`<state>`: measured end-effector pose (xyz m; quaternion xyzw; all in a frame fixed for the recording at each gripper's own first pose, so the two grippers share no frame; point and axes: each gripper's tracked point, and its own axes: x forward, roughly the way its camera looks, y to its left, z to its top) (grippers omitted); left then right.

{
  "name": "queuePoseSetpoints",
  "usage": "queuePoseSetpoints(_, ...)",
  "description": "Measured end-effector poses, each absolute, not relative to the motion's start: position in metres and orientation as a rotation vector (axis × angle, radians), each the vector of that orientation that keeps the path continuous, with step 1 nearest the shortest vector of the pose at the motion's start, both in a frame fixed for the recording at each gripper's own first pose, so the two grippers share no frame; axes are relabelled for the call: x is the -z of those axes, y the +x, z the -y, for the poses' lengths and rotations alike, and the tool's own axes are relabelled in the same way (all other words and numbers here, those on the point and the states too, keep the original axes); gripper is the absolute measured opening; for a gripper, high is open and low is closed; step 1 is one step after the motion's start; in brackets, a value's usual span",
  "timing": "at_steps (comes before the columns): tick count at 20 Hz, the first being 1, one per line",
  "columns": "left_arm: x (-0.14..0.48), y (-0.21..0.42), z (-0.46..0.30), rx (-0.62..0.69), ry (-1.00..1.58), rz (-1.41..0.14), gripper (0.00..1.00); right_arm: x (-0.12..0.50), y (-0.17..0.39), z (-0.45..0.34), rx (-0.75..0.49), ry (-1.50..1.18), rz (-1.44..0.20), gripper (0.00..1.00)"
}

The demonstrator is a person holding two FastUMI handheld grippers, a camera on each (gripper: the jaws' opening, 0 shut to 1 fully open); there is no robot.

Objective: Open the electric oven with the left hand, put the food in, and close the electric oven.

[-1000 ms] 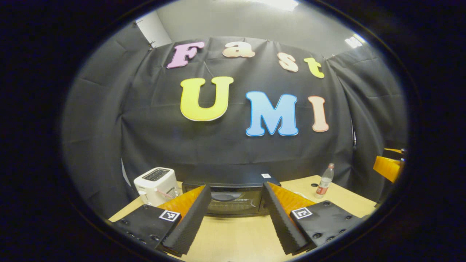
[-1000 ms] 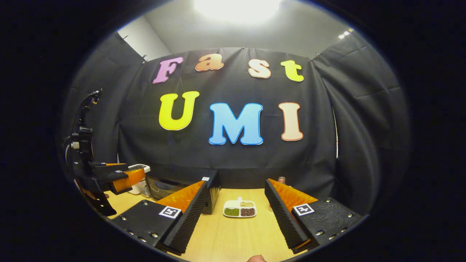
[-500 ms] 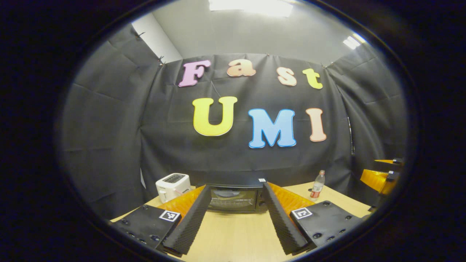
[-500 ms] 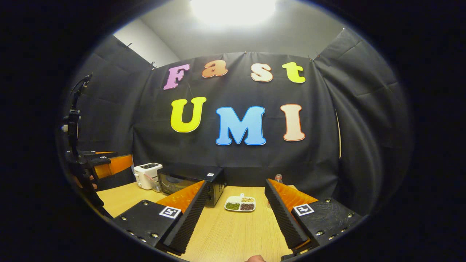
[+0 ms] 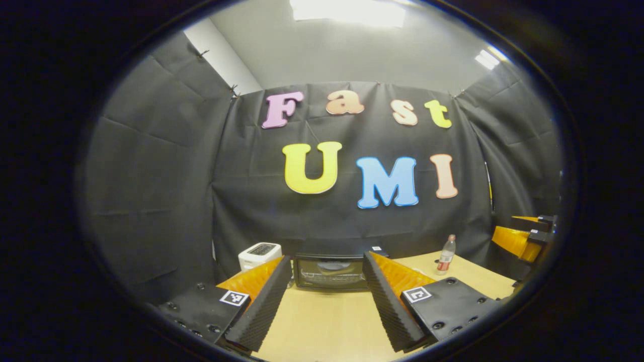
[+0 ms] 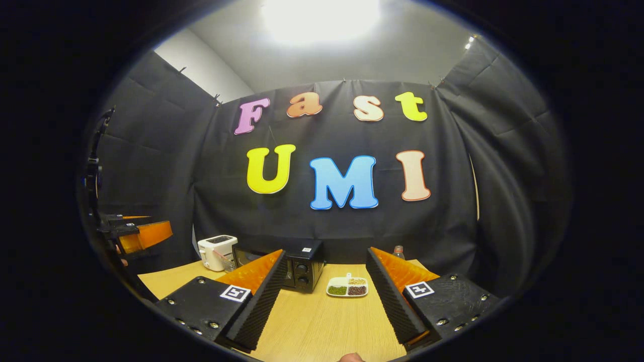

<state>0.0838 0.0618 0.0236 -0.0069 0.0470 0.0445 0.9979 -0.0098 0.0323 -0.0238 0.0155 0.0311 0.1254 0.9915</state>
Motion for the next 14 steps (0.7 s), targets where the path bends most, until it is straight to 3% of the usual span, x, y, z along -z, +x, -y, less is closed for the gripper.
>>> queuePoseSetpoints(14, -0.035, 0.067, -0.12, -0.143, -0.017, -0.081, 1.0, 0.008, -0.017, -0.081, -0.266, 0.031, -0.032, 0.96)
